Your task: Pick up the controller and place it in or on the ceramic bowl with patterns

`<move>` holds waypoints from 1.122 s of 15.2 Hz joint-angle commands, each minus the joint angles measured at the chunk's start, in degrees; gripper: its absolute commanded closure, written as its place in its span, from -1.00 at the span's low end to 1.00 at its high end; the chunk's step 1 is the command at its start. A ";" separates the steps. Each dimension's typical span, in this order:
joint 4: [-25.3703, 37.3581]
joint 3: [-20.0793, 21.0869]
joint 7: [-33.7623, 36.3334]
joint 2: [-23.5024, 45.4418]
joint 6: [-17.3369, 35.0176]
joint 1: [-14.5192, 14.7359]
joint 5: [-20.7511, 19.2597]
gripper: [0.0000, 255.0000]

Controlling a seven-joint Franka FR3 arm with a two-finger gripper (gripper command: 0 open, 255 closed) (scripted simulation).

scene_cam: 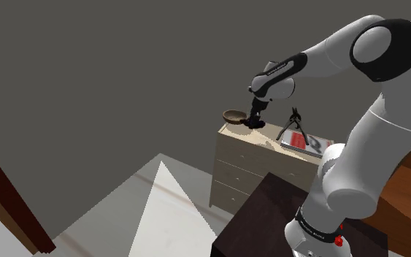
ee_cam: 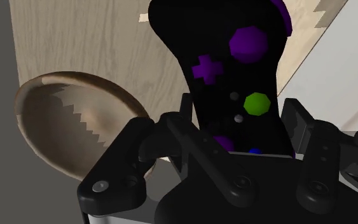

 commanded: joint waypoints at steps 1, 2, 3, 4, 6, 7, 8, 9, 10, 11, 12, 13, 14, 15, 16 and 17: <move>0.70 0.49 1.10 -1.04 -1.43 -0.29 -1.23 1.00; 1.05 0.75 1.65 -1.68 -2.24 -0.47 -1.90 1.00; 1.42 1.03 2.15 -2.29 -3.05 -0.67 -2.50 1.00; 1.79 1.30 2.63 -2.88 -3.86 -0.85 -3.07 1.00; 2.59 1.85 3.49 -3.98 -5.49 -1.19 -4.06 1.00; 3.00 2.13 3.88 -4.50 -6.30 -1.35 -4.50 1.00; 3.43 2.40 4.24 -4.99 -7.12 -1.49 -4.90 1.00; 3.87 2.66 4.58 -5.47 -7.93 -1.63 -5.27 1.00; 4.21 2.86 4.82 -5.80 -8.53 -1.73 -5.53 1.00; 6.53 1.70 3.11 -2.81 -8.52 -0.52 -2.91 1.00; 8.93 0.52 1.26 0.29 -8.67 0.62 -0.06 1.00; 11.43 -0.48 -0.75 3.53 -9.01 1.46 3.05 1.00; 14.02 -1.21 -2.83 6.88 -9.55 1.92 6.33 1.00; 16.71 -1.55 -4.89 10.28 -10.29 1.87 9.65 1.00; 19.50 -1.58 -6.80 13.65 -11.22 1.41 12.85 1.00; 22.38 -1.18 -8.45 16.91 -12.28 0.46 15.78 1.00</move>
